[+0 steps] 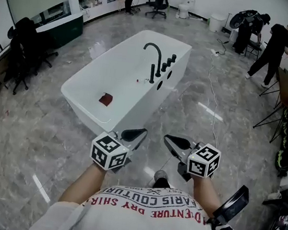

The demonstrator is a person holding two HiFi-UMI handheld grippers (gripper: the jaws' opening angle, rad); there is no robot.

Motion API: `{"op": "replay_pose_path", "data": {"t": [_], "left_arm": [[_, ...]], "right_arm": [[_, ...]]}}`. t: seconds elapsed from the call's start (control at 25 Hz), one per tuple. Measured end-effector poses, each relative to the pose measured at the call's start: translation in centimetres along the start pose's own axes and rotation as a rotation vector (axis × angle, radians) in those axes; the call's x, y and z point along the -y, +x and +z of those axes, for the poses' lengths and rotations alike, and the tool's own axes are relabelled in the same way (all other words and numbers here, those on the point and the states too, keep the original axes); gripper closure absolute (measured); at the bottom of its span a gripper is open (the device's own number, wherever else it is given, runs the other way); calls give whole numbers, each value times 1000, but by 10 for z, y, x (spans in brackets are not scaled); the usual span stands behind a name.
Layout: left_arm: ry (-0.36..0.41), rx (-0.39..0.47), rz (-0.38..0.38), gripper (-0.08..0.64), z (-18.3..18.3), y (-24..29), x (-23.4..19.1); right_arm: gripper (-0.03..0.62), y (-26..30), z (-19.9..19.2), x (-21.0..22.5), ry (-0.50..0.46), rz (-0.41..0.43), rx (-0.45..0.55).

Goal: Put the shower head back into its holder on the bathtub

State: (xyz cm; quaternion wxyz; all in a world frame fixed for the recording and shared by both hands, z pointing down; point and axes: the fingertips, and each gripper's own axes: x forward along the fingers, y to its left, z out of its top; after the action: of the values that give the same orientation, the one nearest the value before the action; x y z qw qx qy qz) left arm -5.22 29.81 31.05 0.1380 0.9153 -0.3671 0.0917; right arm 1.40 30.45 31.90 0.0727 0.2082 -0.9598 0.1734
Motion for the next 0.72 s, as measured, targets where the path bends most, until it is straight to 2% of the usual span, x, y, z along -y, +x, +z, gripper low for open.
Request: {"op": "replay_pose_path", "data": {"t": [0.36,0.52,0.72], "left_arm": [[51,-8,-69,555,-1,-22,53],[94,-24,-74,555,3,-20,64],[96,-26,-66,555,15,-11,67]], "right_arm": [[592,-33,-11,-41,7,-61,34],[592,-39,-8,-42,-3,-59,54],[592,-45,3,-32,9,-53,58]]}}
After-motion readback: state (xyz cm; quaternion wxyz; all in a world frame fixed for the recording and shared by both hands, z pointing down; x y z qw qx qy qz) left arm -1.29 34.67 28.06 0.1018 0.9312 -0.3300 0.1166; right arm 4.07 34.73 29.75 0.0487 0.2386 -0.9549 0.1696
